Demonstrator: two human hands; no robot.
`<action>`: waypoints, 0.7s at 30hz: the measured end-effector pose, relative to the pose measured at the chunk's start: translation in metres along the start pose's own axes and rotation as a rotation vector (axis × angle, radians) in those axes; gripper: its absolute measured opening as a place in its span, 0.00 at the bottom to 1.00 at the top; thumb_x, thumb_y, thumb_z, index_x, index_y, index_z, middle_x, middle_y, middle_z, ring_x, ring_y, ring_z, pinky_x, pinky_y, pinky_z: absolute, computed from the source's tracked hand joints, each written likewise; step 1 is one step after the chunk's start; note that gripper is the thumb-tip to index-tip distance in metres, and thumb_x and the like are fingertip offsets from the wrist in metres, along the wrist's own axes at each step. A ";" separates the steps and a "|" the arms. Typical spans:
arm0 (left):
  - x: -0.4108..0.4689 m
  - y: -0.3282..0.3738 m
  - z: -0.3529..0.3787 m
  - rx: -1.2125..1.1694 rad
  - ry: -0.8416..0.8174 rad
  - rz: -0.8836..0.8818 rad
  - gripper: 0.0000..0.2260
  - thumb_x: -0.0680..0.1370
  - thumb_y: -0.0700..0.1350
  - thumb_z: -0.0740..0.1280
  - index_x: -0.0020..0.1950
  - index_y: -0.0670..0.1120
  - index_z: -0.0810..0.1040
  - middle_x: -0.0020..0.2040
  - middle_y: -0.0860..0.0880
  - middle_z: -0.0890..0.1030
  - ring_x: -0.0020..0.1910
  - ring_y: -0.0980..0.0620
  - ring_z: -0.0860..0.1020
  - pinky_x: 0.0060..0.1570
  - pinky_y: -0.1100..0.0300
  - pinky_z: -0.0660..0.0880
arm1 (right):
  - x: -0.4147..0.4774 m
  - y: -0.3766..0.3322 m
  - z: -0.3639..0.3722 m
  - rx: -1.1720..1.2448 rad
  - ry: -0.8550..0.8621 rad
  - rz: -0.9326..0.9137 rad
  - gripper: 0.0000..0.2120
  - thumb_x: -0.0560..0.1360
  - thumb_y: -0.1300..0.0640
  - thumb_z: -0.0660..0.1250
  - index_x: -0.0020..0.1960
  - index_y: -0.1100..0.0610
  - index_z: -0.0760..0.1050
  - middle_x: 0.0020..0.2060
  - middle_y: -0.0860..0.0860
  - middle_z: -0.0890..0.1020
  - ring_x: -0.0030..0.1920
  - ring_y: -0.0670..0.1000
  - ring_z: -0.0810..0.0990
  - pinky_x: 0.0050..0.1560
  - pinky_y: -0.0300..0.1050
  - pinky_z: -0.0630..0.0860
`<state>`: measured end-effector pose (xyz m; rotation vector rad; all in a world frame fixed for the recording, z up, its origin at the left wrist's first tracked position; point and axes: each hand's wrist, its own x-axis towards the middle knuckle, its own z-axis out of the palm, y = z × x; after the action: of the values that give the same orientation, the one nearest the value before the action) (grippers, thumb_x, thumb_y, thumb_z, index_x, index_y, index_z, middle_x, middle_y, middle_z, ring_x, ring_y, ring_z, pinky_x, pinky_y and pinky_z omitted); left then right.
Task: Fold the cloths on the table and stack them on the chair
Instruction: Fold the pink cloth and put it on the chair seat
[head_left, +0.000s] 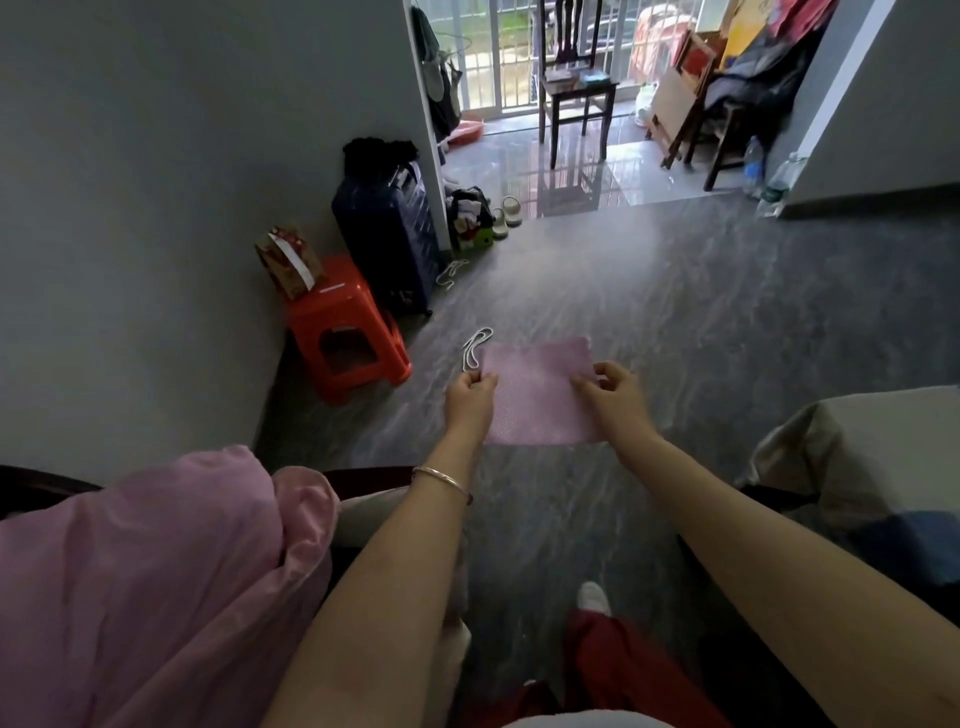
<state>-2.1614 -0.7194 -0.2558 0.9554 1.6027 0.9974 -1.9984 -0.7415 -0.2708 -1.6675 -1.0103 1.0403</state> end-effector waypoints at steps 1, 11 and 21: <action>0.009 0.003 0.005 0.004 -0.001 -0.008 0.02 0.77 0.40 0.63 0.47 0.42 0.75 0.35 0.51 0.72 0.37 0.52 0.69 0.37 0.59 0.66 | 0.010 -0.002 0.000 0.000 0.000 0.001 0.08 0.73 0.58 0.67 0.35 0.51 0.73 0.34 0.52 0.78 0.38 0.52 0.74 0.41 0.46 0.68; 0.100 0.042 0.062 0.001 0.036 -0.013 0.07 0.78 0.41 0.62 0.54 0.40 0.75 0.43 0.45 0.75 0.44 0.49 0.72 0.38 0.60 0.68 | 0.127 -0.030 -0.010 0.001 -0.046 0.002 0.08 0.74 0.59 0.65 0.36 0.54 0.72 0.31 0.50 0.75 0.37 0.51 0.71 0.41 0.44 0.66; 0.181 0.093 0.128 0.008 0.095 0.013 0.06 0.79 0.41 0.62 0.48 0.40 0.77 0.40 0.47 0.74 0.41 0.51 0.69 0.29 0.69 0.64 | 0.236 -0.060 -0.037 -0.089 -0.085 -0.019 0.03 0.75 0.59 0.64 0.43 0.57 0.73 0.36 0.54 0.76 0.36 0.51 0.71 0.33 0.43 0.64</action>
<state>-2.0644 -0.4997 -0.2508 0.9370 1.6817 1.0603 -1.9005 -0.5157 -0.2518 -1.6932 -1.1403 1.0748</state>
